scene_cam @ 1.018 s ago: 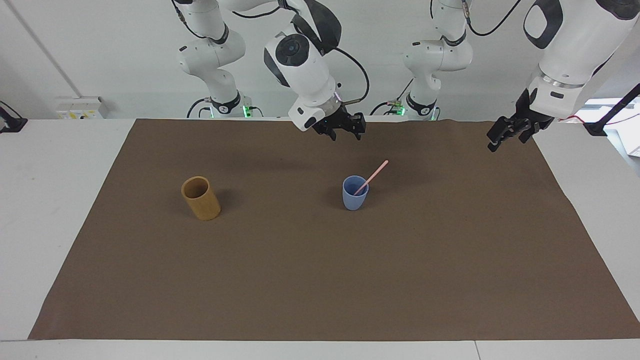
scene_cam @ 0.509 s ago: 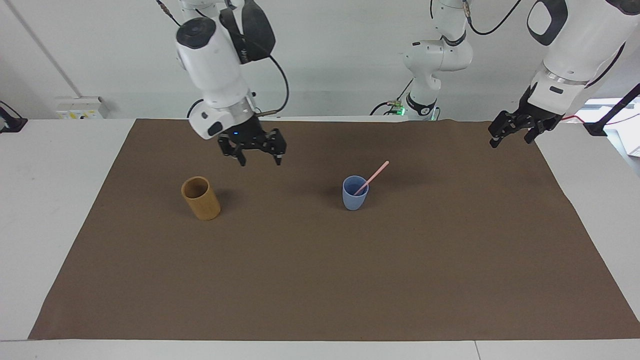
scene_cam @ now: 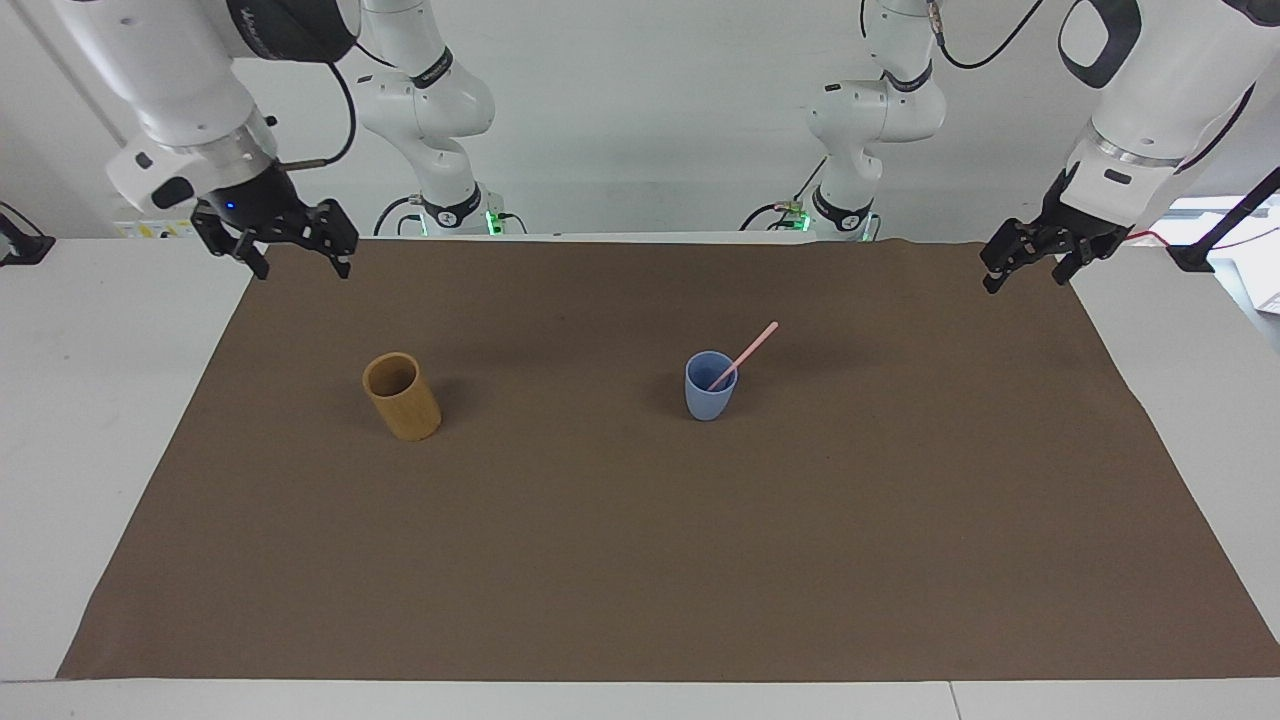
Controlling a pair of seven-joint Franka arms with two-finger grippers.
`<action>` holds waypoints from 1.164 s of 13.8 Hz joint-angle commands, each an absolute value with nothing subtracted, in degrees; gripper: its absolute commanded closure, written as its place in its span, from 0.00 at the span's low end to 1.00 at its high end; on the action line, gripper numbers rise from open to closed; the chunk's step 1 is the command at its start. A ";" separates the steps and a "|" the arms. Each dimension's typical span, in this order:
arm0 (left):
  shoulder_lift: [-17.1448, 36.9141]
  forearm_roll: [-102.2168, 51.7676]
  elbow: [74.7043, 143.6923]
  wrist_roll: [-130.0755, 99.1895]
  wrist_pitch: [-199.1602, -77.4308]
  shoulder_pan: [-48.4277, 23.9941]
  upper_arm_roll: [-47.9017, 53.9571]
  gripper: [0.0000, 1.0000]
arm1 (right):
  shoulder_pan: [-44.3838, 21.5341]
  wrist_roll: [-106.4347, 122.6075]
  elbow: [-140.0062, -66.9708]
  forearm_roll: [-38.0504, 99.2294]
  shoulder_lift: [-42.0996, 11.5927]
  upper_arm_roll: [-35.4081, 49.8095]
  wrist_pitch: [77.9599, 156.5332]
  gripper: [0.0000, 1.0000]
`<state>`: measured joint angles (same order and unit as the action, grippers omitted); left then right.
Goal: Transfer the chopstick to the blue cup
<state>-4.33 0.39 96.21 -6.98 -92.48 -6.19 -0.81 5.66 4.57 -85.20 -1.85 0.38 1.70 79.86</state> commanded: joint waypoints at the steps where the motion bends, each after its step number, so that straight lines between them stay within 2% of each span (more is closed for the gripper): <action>1: -4.83 0.44 95.98 -5.89 -91.41 -5.54 -0.62 0.00 | 6.33 5.62 -82.79 -4.65 -0.09 2.64 75.95 0.00; 3: -4.83 0.44 95.98 -5.89 -91.41 -5.54 -0.62 0.00 | 7.55 5.62 -83.92 -3.96 0.52 2.46 76.20 0.00; 5: -4.83 0.44 95.98 -5.89 -91.41 -5.54 -0.62 0.00 | 4.59 5.63 -86.12 -4.83 2.89 1.85 76.20 0.00; 7: -4.83 0.44 95.98 -5.89 -91.41 -5.54 -0.62 0.00 | 3.87 5.71 -85.70 -4.66 2.81 -0.26 75.85 0.00; 16: -4.83 0.44 95.98 -5.89 -91.41 -5.54 -0.62 0.00 | 3.52 5.63 -85.69 -3.95 1.67 -0.09 75.85 0.00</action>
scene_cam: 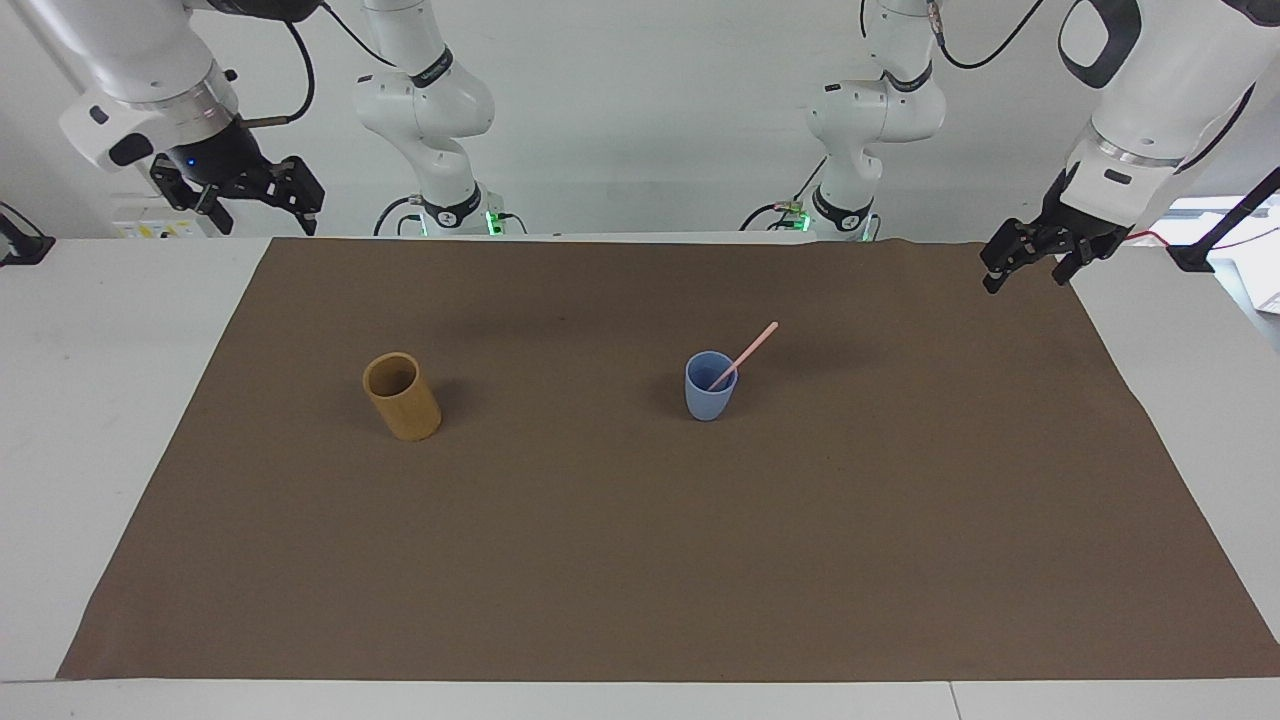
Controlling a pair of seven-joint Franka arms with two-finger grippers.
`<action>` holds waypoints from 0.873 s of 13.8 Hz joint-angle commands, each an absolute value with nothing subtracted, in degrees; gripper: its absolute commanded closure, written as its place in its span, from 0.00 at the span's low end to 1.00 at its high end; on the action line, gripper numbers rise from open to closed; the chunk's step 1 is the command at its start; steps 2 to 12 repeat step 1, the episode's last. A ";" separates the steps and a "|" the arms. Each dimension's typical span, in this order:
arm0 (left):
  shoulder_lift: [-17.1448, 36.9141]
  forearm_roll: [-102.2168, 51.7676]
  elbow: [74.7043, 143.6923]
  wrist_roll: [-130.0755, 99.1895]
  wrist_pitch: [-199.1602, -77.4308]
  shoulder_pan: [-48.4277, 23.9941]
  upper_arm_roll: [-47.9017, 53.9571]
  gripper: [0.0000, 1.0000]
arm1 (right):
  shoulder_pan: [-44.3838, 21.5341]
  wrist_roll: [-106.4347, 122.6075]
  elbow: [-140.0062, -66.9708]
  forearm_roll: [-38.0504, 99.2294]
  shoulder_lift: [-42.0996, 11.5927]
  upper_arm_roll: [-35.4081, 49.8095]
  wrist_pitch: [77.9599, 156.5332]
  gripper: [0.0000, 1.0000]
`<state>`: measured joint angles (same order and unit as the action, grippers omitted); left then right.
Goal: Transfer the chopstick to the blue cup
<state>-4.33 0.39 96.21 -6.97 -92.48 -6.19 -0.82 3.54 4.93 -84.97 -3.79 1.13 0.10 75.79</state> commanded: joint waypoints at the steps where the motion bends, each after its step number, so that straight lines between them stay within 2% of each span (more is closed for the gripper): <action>1: -4.83 0.44 95.98 -5.89 -91.41 -5.54 -0.62 0.00 | 3.52 5.63 -85.78 -3.96 1.67 -0.09 76.02 0.00; 12: -4.83 0.44 95.98 -5.89 -91.41 -5.54 -0.62 0.00 | 3.52 5.63 -85.78 -3.96 1.67 -0.09 76.02 0.00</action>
